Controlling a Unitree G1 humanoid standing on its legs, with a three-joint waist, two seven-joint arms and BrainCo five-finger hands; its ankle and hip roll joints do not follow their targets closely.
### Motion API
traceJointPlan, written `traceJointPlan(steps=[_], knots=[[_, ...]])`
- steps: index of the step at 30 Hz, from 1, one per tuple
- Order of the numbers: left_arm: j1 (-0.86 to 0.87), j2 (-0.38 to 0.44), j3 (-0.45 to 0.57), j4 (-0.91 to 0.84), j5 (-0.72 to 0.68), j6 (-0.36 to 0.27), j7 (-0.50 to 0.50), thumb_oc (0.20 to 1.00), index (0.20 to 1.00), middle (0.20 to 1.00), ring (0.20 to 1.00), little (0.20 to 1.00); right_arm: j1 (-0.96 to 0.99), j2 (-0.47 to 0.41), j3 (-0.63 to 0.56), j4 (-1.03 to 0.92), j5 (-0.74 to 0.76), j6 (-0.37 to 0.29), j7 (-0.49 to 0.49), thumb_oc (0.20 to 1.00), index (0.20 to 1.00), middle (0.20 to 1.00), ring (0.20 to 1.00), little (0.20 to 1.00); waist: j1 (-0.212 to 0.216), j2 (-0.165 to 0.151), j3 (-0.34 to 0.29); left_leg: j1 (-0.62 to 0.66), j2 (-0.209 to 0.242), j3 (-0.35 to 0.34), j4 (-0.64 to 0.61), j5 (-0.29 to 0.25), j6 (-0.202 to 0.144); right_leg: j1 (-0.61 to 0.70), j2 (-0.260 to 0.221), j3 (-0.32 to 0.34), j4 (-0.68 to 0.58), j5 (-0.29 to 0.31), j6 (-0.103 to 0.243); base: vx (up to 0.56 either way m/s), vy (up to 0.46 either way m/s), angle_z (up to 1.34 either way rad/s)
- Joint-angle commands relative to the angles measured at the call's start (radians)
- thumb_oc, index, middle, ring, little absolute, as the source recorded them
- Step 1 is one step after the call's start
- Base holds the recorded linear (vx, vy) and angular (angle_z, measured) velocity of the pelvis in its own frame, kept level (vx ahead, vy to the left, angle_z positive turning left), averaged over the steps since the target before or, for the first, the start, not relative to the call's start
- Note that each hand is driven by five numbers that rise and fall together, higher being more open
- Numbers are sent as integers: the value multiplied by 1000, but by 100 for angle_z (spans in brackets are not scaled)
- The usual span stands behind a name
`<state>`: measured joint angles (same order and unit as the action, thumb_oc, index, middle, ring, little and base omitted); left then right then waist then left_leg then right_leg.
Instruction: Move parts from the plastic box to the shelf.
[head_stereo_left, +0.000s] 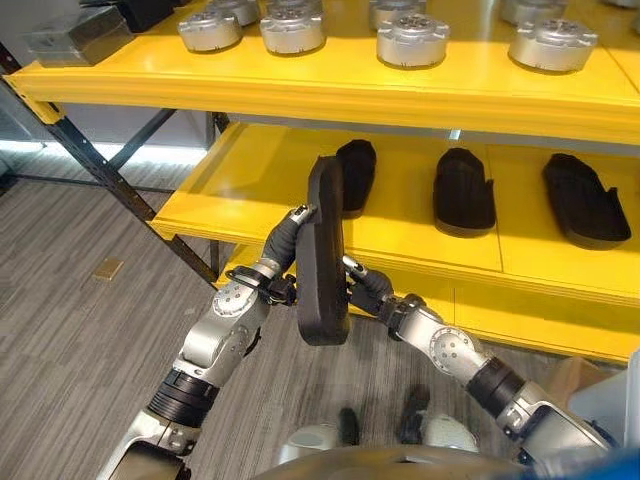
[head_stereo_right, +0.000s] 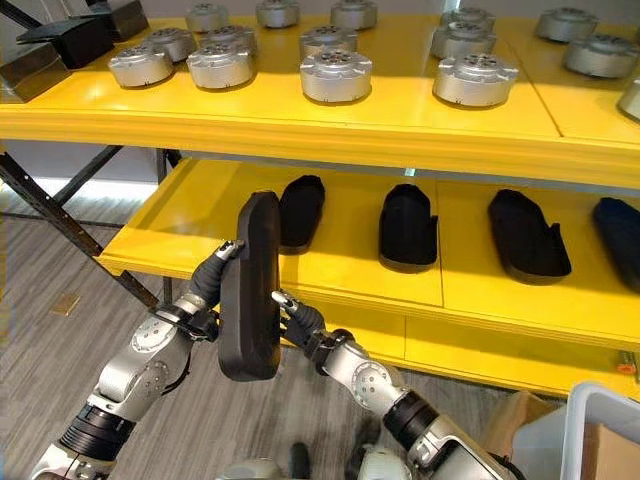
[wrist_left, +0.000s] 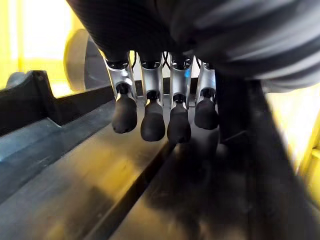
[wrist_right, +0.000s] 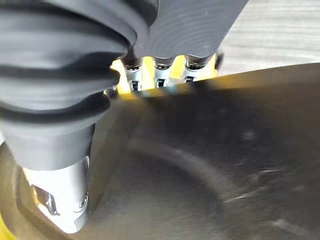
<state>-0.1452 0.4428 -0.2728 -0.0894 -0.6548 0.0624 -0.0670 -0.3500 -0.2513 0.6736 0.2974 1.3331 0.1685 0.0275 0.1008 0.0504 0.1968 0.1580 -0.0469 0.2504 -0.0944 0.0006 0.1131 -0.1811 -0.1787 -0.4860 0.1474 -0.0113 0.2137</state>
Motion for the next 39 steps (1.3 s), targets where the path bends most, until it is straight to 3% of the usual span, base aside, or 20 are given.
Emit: traceJointPlan(steps=[1,4,6,8,10,11,12,15,16,18,19,20,24,26,30,31,35,37,38,39], knots=[[-19,7,-70,-28,26,-11,-32,200,200,200,200,200,-81,128,-62,-178,58,-58,99,1000,1000,1000,1000,1000,-2,-47,22,68,-92,-22,24,-113,-29,44,74,-8,-37,259,-25,397,95,36],[-21,5,-78,-18,19,-1,-41,200,200,200,200,200,-72,127,-66,-172,51,-71,101,1000,1000,1000,1000,1000,-6,-40,11,69,-115,-53,63,-129,-20,34,74,4,8,250,-40,326,73,48],[-20,9,-70,-17,6,19,-48,200,200,200,200,200,-55,121,-76,-167,40,-72,104,1000,1000,1000,1000,1000,-5,-23,-6,61,-130,-52,116,-160,-25,48,74,-18,42,156,-86,364,54,27],[-17,18,-63,-19,-9,40,-66,200,200,200,200,200,-52,116,-88,-159,36,-67,107,1000,1000,1000,1000,1000,-2,-15,-23,55,-150,-42,166,-203,-23,79,73,-42,36,111,-113,311,31,12],[-10,17,-60,-24,-18,46,-80,200,200,200,200,200,-42,105,-103,-161,33,-54,111,1000,1000,1000,1000,1000,-2,0,-45,51,-153,-29,217,-182,-56,114,92,-71,16,69,-150,223,37,17],[-10,15,-60,-28,-23,49,-87,200,200,200,200,200,-41,100,-110,-163,26,-50,108,1000,1000,1000,1000,1000,-6,8,-52,49,-145,-10,267,-147,-80,128,99,-82,4,53,-166,219,49,29],[-24,14,-59,-22,-48,52,-85,200,200,200,200,200,-43,102,-120,-160,10,-37,100,1000,1000,1000,1000,1000,-10,16,-57,-16,-133,0,438,-71,-124,156,105,-71,-7,7,-194,204,47,31],[-46,12,-56,3,-65,55,-93,200,200,200,200,200,-58,108,-121,-152,17,-41,81,1000,1000,1000,1000,1000,-21,4,-53,-44,-71,77,573,-62,-147,173,81,-76,-1,-10,-202,132,39,22],[-77,-1,-61,28,-74,59,-83,200,200,200,200,200,-74,121,-112,-138,34,-55,70,1000,1000,1000,1000,1000,-34,-10,-49,-70,17,144,629,-64,-159,177,59,-72,21,-24,-204,133,110,12],[-87,-19,-61,44,-66,47,-54,200,200,200,200,200,-80,139,-84,-126,38,-64,70,1000,1000,1000,1000,1000,-40,-18,-45,-62,92,160,525,-101,-137,169,42,-54,58,-42,-197,153,298,8],[-70,-27,-57,35,-59,29,-24,200,200,200,200,200,-77,142,-71,-123,36,-48,87,1000,1000,1000,1000,1000,-41,-17,-44,-34,134,151,381,-89,-136,179,44,-29,62,-60,-192,120,355,-10],[-66,-28,-55,30,-58,29,-20,200,200,200,200,200,-77,141,-71,-125,36,-44,88,1000,1000,1000,1000,1000,-40,-17,-43,-30,144,147,356,-79,-142,184,46,-22,58,-61,-190,111,341,-40],[-30,-39,-42,-6,-63,20,26,200,200,200,200,200,-87,135,-74,-142,44,4,76,1000,1000,1000,1000,1000,-35,-24,-39,-30,226,77,224,-1,-190,233,40,42,16,-67,-178,76,319,-66],[-9,-45,-31,-20,-73,11,42,200,200,200,200,200,-113,133,-69,-134,59,35,64,1000,1000,1000,1000,1000,-28,-22,-41,-64,285,18,202,94,-213,243,19,89,-12,-57,-180,-34,568,-103],[-28,-41,-35,5,-86,24,7,200,200,200,200,200,-88,130,-65,-122,73,-2,69,1000,1000,1000,1000,1000,-38,-18,-44,-40,259,32,159,13,-206,268,-36,102,-2,-60,-136,15,574,-51],[-40,-36,-43,7,-78,39,-8,200,200,200,200,200,-50,129,-81,-127,67,-22,86,1000,1000,1000,1000,1000,-41,-16,-46,-31,229,38,144,-7,-186,273,-61,108,2,-39,-107,-26,402,22],[-70,-25,-57,1,-78,82,-9,200,200,200,200,200,10,138,-87,-138,30,-53,108,1000,1000,1000,1000,1000,-41,-18,-50,-19,185,52,118,-15,-156,274,-101,113,-2,17,-73,-31,323,22],[-75,-18,-57,-13,-82,100,27,200,200,200,200,200,34,170,-80,-137,19,-47,134,1000,1000,1000,1000,1000,-21,-22,-51,15,146,126,68,-23,-141,248,-146,18,14,92,-40,-17,344,9],[-73,-18,-56,-15,-81,101,29,200,200,200,200,200,34,172,-80,-136,19,-44,135,1000,1000,1000,1000,1000,-19,-23,-51,18,144,132,63,-22,-140,246,-147,14,15,95,-38,-13,315,-64],[-65,-26,-48,-26,-70,100,75,200,200,200,200,200,22,192,-64,-140,24,-18,123,1000,1000,1000,1000,1000,2,-16,-53,42,135,190,25,-19,-138,210,-181,-96,66,122,-28,-23,236,-101]])
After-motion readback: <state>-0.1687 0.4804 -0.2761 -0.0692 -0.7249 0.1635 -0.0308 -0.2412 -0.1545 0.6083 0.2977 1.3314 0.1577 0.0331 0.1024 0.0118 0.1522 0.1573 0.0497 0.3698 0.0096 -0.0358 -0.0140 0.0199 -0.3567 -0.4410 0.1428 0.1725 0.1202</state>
